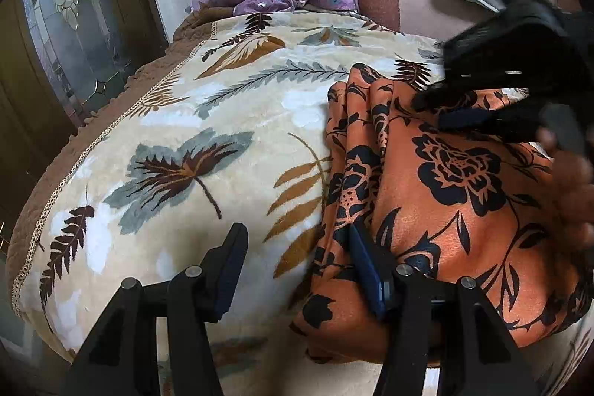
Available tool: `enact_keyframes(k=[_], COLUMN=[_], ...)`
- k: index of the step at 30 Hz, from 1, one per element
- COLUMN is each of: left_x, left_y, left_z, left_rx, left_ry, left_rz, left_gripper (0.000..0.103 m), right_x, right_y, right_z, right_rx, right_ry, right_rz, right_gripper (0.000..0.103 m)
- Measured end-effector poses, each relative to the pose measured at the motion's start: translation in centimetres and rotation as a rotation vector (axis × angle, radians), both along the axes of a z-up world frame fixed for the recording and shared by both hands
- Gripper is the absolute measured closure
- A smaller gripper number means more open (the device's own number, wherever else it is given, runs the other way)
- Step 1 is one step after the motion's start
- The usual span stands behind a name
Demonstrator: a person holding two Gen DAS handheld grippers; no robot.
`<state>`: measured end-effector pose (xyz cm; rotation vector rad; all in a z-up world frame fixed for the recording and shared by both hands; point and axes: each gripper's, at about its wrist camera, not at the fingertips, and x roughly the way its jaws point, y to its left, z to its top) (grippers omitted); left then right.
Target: Fold small clothes
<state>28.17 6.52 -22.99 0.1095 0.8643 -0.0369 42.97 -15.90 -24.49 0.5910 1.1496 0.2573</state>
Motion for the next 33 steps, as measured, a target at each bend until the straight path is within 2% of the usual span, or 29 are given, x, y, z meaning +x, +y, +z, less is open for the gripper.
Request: enact_keyframes(k=[4, 8, 9, 11, 13, 16, 18, 22, 26, 30, 32, 33], left_x=[-0.1, -0.2, -0.2, -0.2, -0.2, -0.2, -0.3, -0.1, -0.5, -0.5, 0.0, 0.0], left_y=[0.0, -0.1, 0.0, 0.0, -0.1, -0.2, -0.2, 0.4, 1.1, 0.9, 1.0, 1.0], left_z=[0.0, 0.0, 0.0, 0.0, 0.0, -0.1, 0.0, 0.4, 1.7, 1.6, 0.6, 0.3], left_rx=[0.002, 0.004, 0.005, 0.004, 0.006, 0.013, 0.016, -0.011, -0.053, -0.002, 0.017, 0.017], left_ry=[-0.002, -0.004, -0.004, -0.004, -0.004, -0.008, -0.01, 0.002, -0.034, -0.043, 0.008, 0.02], left_rz=[0.004, 0.009, 0.01, 0.013, 0.014, 0.015, 0.014, 0.003, 0.016, 0.035, 0.051, 0.054], left_gripper=[0.045, 0.045, 0.045, 0.045, 0.045, 0.045, 0.045, 0.042, 0.04, 0.035, 0.034, 0.033], right_x=[-4.0, -9.9, -11.2, -13.4, -15.4, -16.1, -16.1, -16.3, -17.5, -18.9, -19.3, -19.5], right_y=[-1.8, -3.7, -3.9, -4.2, -3.8, -3.0, -2.9, -5.0, -7.1, -6.9, -5.8, -5.2], right_z=[2.3, 4.5, 4.8, 4.9, 4.0, 2.0, 2.1, 3.2, 4.1, 4.0, 2.5, 1.8], right_rx=[0.031, -0.033, -0.044, -0.066, -0.128, -0.169, -0.188, -0.088, -0.058, -0.047, -0.04, -0.072], right_ry=[-0.042, -0.074, -0.08, -0.102, -0.108, -0.107, -0.116, -0.113, -0.169, -0.19, -0.153, -0.153], right_rz=[0.001, 0.004, 0.003, -0.003, -0.002, 0.037, 0.04, 0.002, -0.069, -0.047, -0.01, -0.001], right_gripper=[0.066, 0.063, 0.053, 0.042, 0.042, 0.042, 0.042, 0.042, 0.042, 0.043, 0.044, 0.044])
